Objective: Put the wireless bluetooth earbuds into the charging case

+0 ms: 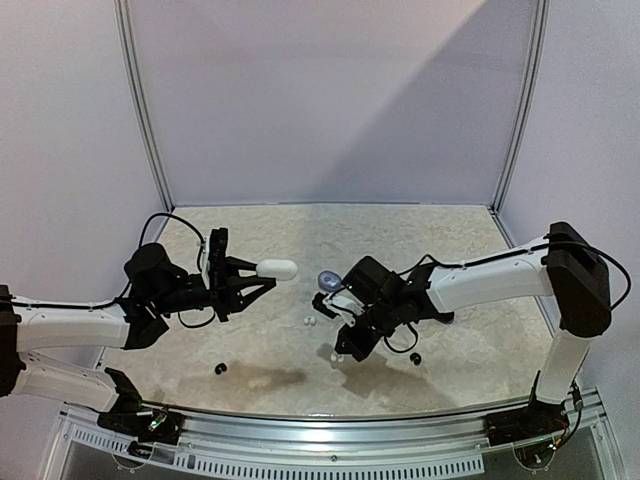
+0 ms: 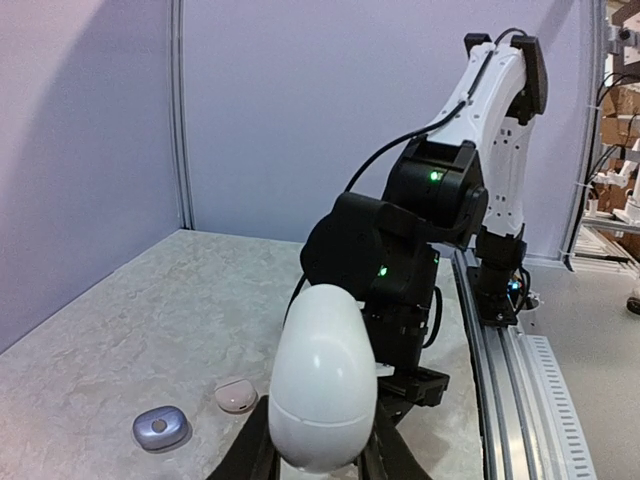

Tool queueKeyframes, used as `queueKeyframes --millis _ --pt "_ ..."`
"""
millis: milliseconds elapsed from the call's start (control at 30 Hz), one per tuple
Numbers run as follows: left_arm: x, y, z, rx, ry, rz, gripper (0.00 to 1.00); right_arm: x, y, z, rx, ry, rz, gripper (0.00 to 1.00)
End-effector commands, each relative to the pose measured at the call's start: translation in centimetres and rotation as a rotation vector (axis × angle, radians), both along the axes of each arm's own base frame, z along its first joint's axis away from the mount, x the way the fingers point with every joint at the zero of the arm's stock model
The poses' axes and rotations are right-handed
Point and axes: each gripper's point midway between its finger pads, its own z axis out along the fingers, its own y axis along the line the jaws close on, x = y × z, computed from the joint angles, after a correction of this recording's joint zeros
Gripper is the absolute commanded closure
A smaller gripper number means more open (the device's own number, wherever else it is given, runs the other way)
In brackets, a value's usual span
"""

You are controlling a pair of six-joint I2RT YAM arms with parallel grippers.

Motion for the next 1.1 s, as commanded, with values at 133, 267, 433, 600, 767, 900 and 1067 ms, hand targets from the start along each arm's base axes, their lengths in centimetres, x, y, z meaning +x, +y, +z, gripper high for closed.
queueKeyframes --millis 133,267,433,600,767,900,1067 --pt "-0.3 0.2 -0.1 0.001 -0.001 -0.001 1.00 0.3 0.8 -2.6 0.016 0.089 -0.055 0.98" --pt "-0.3 0.2 -0.1 0.000 -0.001 -0.002 1.00 0.5 0.6 -2.8 -0.013 0.088 -0.051 0.90" --pt "-0.4 0.2 -0.1 -0.001 -0.001 -0.007 1.00 1.5 0.5 -1.1 -0.031 0.051 -0.058 0.76" --pt "-0.5 0.2 -0.2 0.000 0.001 -0.013 1.00 2.8 0.7 3.5 -0.002 -0.031 -0.049 0.60" --pt "-0.9 0.1 -0.1 -0.003 -0.001 -0.030 1.00 4.3 1.7 11.0 0.113 -0.178 -0.028 0.41" --pt "-1.1 0.1 0.0 -0.005 -0.008 -0.040 1.00 4.5 2.1 17.8 0.314 -0.338 -0.001 0.04" --pt "-1.7 -0.1 0.0 -0.008 -0.016 -0.080 1.00 1.5 2.0 24.7 0.571 -0.494 0.158 0.01"
